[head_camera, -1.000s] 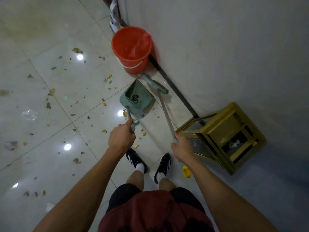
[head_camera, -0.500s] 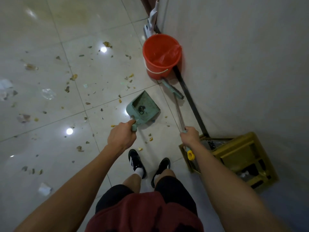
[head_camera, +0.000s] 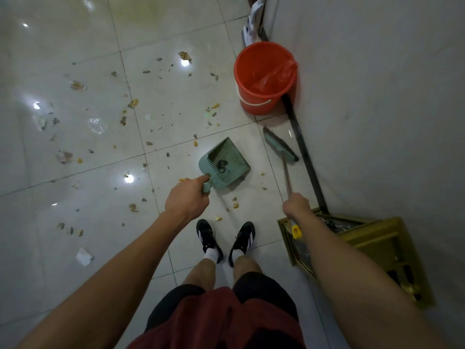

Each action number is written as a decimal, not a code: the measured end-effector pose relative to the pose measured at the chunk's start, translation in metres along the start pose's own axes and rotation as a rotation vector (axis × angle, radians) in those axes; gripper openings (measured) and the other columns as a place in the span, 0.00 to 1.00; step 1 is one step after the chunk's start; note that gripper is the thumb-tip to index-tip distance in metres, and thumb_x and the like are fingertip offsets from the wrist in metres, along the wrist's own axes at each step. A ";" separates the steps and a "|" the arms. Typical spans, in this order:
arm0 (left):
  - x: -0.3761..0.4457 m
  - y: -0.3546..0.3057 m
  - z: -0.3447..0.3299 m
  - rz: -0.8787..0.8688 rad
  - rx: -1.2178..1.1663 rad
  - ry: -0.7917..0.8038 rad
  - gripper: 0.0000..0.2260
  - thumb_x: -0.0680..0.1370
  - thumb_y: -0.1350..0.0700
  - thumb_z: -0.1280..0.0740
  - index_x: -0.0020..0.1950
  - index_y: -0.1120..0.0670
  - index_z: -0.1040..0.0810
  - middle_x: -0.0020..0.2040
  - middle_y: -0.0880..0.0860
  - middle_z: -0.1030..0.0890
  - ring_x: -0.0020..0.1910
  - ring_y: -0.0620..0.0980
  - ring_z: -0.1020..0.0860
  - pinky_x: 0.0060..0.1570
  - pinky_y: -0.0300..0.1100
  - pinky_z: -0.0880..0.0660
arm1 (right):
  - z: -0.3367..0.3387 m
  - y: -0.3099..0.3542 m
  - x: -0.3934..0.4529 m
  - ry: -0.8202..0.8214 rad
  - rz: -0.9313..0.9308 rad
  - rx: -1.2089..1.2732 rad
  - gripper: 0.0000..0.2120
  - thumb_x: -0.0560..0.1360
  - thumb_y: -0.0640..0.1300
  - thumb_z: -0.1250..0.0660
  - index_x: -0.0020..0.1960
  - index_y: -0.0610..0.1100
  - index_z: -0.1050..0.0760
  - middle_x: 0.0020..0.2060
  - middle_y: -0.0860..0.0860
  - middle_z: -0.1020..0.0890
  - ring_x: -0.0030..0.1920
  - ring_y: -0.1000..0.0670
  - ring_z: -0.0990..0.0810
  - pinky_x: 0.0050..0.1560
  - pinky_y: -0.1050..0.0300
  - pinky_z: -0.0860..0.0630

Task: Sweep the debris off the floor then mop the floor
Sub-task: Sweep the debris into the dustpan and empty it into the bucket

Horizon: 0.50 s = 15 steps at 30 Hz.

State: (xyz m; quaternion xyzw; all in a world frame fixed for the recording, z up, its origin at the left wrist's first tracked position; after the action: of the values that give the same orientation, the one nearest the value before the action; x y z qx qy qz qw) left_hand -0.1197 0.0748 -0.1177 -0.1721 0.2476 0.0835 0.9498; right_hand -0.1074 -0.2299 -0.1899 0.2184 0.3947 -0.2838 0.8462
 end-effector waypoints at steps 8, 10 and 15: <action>-0.015 0.015 -0.006 0.000 0.078 0.016 0.16 0.82 0.50 0.37 0.70 0.45 0.26 0.45 0.53 0.17 0.36 0.52 0.20 0.39 0.50 0.17 | -0.046 -0.031 -0.016 0.071 -0.037 0.017 0.19 0.79 0.36 0.40 0.69 0.35 0.31 0.65 0.37 0.24 0.62 0.36 0.23 0.51 0.52 0.25; -0.021 0.025 -0.005 0.008 0.070 0.004 0.15 0.81 0.51 0.37 0.68 0.45 0.25 0.45 0.54 0.17 0.37 0.53 0.20 0.40 0.51 0.17 | -0.064 -0.034 -0.026 0.094 -0.028 0.056 0.20 0.77 0.37 0.39 0.68 0.35 0.30 0.64 0.37 0.24 0.62 0.37 0.23 0.51 0.55 0.25; -0.033 0.063 0.001 0.022 0.049 -0.009 0.16 0.80 0.51 0.36 0.69 0.46 0.24 0.48 0.56 0.16 0.41 0.57 0.19 0.43 0.53 0.18 | -0.117 -0.022 -0.053 0.153 -0.030 0.089 0.22 0.74 0.38 0.35 0.68 0.37 0.29 0.62 0.38 0.21 0.60 0.38 0.21 0.57 0.50 0.20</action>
State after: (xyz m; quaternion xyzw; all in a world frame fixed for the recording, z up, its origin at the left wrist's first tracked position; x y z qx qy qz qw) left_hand -0.1636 0.1310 -0.1183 -0.1456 0.2471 0.0885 0.9539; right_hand -0.2137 -0.1603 -0.2207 0.2708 0.4484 -0.2962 0.7987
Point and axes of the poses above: each hand's wrist, its own x-axis towards the middle knuckle, its own z-axis out of the back of the hand, y = z × x, the point moved 4 cm from there along x, towards the middle knuckle
